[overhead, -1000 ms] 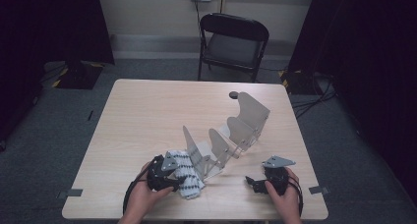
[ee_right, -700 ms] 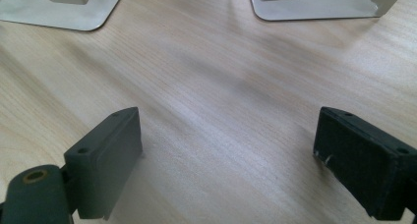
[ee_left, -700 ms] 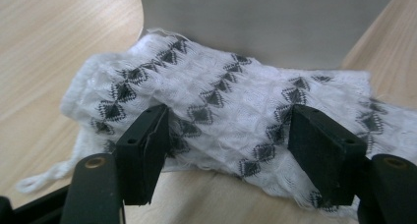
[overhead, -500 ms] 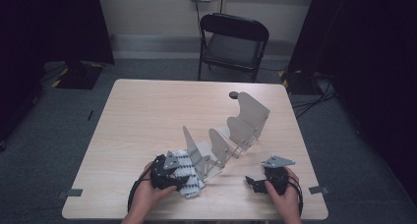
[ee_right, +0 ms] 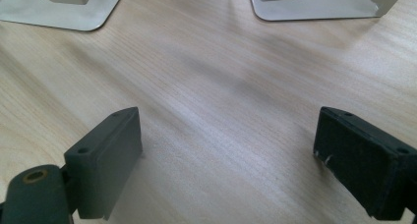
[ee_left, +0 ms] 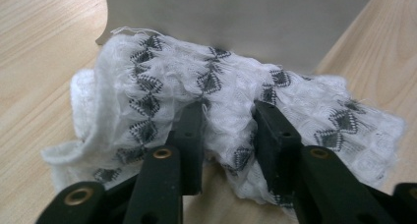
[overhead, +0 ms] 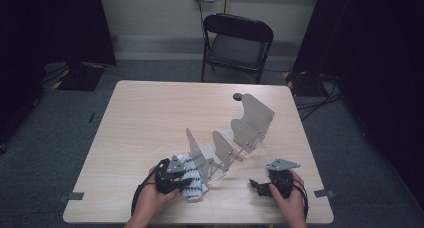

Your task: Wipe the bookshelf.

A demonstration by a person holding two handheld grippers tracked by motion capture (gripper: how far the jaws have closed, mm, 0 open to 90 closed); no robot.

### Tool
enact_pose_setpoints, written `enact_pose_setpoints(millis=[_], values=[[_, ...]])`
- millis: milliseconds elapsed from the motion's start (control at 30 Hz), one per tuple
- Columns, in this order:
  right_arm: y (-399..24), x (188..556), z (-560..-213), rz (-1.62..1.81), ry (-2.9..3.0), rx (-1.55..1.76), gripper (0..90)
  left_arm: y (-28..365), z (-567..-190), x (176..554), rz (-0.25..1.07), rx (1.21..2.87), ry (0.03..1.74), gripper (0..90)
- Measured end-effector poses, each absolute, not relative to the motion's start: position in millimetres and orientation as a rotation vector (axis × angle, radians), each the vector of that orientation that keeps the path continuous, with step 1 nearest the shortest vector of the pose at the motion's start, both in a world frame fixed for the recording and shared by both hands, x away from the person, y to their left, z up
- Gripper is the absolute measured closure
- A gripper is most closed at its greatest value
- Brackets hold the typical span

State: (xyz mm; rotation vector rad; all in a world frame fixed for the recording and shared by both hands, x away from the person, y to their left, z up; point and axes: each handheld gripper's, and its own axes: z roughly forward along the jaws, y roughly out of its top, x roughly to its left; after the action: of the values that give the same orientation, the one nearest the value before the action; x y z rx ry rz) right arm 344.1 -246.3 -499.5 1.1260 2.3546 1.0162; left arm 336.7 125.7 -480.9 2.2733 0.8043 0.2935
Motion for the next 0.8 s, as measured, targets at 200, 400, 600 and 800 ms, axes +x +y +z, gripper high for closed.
enact_pose_setpoints(millis=[200, 400, 600, 800], values=[[-246.4, 344.2, -499.5, 1.017, 2.355, 1.126, 10.2, 122.9, -478.9, 337.0, 0.277, 2.285, 0.818, 70.9], [-246.6, 344.4, -499.4, 1.017, 2.358, 1.124, 10.2, 125.1, -477.1, 339.7, 0.219, 2.270, 0.861, 71.6], [-246.4, 344.7, -499.4, 1.018, 2.358, 1.126, 10.3, 129.7, -458.2, 340.4, 0.188, 2.248, 0.893, 72.0], [-246.3, 344.6, -499.5, 1.016, 2.357, 1.124, 10.3, 140.7, -410.8, 338.9, 0.248, 2.203, 0.881, 72.1]])
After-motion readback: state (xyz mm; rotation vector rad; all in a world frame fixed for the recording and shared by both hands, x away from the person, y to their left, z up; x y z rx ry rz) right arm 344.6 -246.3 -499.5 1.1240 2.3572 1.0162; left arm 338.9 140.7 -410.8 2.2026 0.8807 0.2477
